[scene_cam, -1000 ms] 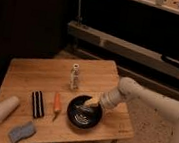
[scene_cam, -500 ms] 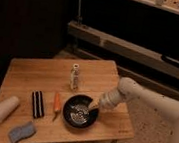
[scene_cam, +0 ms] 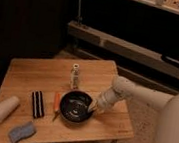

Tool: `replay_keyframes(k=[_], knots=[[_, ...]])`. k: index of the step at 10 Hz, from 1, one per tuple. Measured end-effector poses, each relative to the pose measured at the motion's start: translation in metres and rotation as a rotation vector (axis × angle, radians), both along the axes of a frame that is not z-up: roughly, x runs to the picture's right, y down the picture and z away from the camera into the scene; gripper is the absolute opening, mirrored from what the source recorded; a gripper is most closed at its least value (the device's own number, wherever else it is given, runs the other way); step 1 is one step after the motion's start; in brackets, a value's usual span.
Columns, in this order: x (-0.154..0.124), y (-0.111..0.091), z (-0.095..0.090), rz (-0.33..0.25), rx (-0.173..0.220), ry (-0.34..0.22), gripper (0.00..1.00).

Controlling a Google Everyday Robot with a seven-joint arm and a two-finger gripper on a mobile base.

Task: Pick up the ceramic bowl

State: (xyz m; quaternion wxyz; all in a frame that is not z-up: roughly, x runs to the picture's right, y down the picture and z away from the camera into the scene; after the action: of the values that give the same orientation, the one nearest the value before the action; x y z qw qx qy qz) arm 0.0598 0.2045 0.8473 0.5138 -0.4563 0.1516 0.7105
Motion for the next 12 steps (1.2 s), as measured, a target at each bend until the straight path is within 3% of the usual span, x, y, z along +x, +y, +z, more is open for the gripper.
replay_keyframes(k=[12], knots=[[0.0046,0.0008,0.0002,0.001,0.0,0.005,0.0]])
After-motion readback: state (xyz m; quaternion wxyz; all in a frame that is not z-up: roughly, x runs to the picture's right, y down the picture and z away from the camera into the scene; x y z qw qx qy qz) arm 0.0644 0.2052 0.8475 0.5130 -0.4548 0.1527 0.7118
